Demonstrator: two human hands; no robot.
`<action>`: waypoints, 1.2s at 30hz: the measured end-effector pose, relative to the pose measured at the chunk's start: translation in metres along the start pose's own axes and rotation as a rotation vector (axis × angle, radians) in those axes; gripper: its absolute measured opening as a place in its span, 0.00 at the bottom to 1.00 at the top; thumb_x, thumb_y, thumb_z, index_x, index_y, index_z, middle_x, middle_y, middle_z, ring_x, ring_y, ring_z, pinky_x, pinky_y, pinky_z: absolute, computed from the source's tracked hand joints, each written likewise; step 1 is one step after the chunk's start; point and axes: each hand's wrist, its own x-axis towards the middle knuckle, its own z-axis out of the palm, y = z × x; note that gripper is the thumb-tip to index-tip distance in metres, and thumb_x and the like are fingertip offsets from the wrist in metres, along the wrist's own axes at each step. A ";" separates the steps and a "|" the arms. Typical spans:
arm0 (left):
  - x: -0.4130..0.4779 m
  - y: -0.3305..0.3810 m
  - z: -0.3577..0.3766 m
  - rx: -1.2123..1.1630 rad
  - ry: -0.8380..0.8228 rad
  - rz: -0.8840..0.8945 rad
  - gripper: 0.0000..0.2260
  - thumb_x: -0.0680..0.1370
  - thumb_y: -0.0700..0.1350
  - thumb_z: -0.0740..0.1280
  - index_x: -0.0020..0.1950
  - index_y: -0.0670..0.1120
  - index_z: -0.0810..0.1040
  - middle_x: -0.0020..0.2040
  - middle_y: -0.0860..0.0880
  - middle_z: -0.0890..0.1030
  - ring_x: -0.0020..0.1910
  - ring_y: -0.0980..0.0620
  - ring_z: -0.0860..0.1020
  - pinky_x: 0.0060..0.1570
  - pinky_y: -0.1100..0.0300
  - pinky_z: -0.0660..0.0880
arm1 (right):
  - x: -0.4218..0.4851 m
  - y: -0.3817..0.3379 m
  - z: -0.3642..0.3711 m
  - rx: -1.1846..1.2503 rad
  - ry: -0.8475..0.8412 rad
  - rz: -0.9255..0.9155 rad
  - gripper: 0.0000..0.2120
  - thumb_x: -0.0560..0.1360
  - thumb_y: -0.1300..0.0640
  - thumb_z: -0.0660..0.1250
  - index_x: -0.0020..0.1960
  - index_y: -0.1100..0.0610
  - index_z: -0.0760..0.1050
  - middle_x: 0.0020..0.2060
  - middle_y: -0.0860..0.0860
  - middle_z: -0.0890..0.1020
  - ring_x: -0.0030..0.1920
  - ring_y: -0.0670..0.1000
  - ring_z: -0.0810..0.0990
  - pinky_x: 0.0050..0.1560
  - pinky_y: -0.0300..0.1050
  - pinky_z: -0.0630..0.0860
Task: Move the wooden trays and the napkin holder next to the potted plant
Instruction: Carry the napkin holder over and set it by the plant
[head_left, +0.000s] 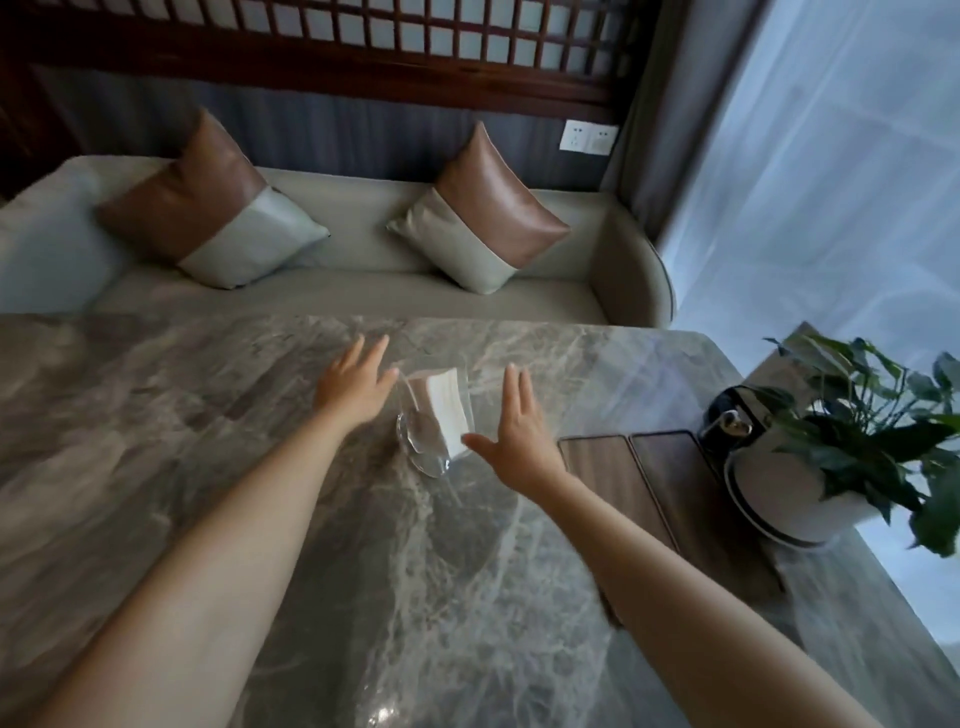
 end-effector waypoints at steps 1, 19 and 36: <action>0.002 -0.008 0.004 -0.021 -0.027 -0.029 0.25 0.79 0.54 0.54 0.76 0.53 0.53 0.78 0.45 0.52 0.75 0.42 0.56 0.72 0.48 0.56 | 0.003 -0.005 0.007 -0.010 -0.021 -0.008 0.46 0.74 0.49 0.64 0.73 0.59 0.33 0.75 0.57 0.38 0.75 0.54 0.38 0.73 0.45 0.45; 0.023 0.014 0.047 -0.431 -0.163 -0.167 0.27 0.81 0.48 0.55 0.76 0.43 0.47 0.74 0.37 0.61 0.71 0.39 0.64 0.69 0.51 0.62 | 0.026 -0.024 0.057 -0.042 -0.043 0.125 0.43 0.74 0.66 0.63 0.73 0.58 0.32 0.71 0.58 0.56 0.66 0.59 0.63 0.61 0.51 0.70; -0.056 0.031 0.065 -0.462 -0.388 -0.033 0.43 0.72 0.45 0.71 0.75 0.42 0.43 0.70 0.39 0.69 0.65 0.42 0.72 0.64 0.46 0.71 | -0.060 0.040 0.034 -0.019 -0.092 0.041 0.45 0.72 0.65 0.64 0.72 0.58 0.31 0.70 0.60 0.58 0.67 0.60 0.63 0.66 0.48 0.66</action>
